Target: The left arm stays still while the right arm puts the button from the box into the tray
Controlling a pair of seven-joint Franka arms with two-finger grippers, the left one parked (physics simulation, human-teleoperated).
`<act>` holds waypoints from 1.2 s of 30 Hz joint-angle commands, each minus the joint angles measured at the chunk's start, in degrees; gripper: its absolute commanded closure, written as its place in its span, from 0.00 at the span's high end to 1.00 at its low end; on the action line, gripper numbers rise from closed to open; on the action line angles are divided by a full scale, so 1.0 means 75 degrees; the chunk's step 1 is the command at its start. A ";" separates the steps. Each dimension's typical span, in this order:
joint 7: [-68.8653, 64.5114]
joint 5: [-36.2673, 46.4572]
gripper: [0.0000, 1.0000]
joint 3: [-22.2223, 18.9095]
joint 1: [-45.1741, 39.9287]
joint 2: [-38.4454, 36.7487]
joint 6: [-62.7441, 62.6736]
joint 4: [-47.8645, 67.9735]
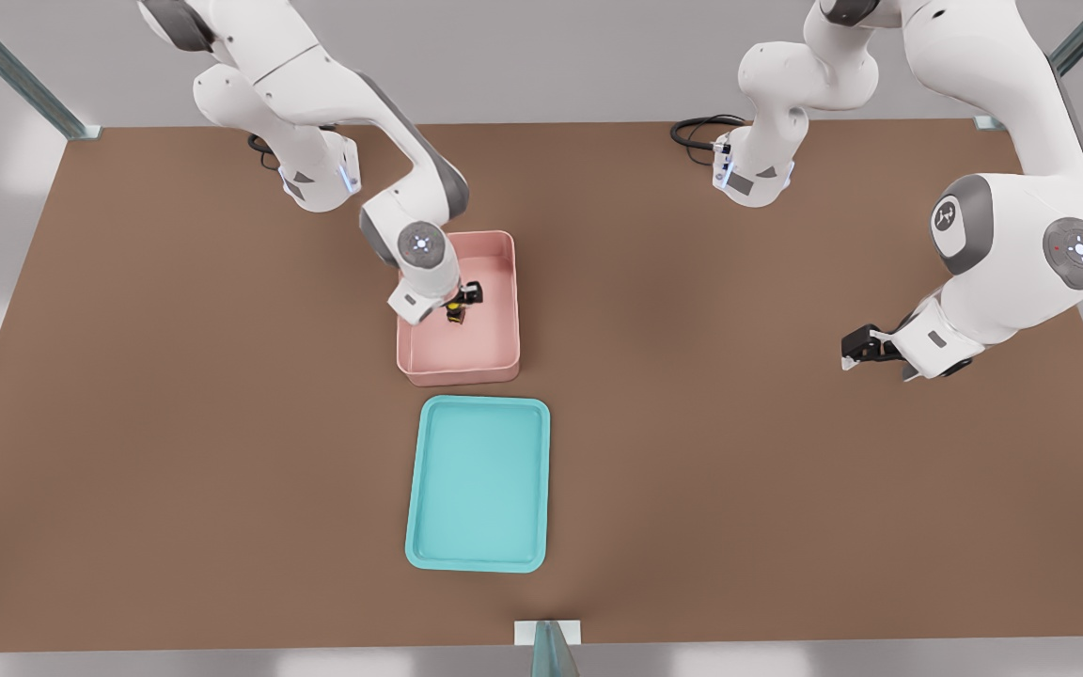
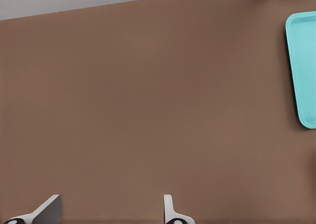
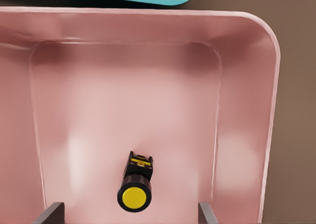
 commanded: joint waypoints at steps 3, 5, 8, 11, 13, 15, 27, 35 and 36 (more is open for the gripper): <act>0.3228 0.0028 1.00 0.0009 0.0096 0.0387 0.0952 -0.0101; 0.3310 0.0028 1.00 0.0009 0.0166 0.0505 0.1374 -0.0230; 0.3416 0.0017 1.00 0.0009 0.0236 0.0681 0.1831 -0.0359; 0.3416 0.0016 1.00 0.0009 0.0236 0.0716 0.2183 -0.0546; 0.3439 0.0005 1.00 0.0009 0.0224 0.0658 0.2230 -0.0640; 0.3439 0.0005 1.00 -0.0003 0.0201 0.0599 0.2488 -0.0792; 0.3638 0.0017 1.00 0.0009 0.0260 0.0529 0.2804 -0.1226; 0.3732 0.0017 0.85 -0.0003 0.0260 0.0435 0.2816 -0.1402; 0.3814 0.0017 0.83 -0.0003 0.0260 0.0423 0.2816 -0.1402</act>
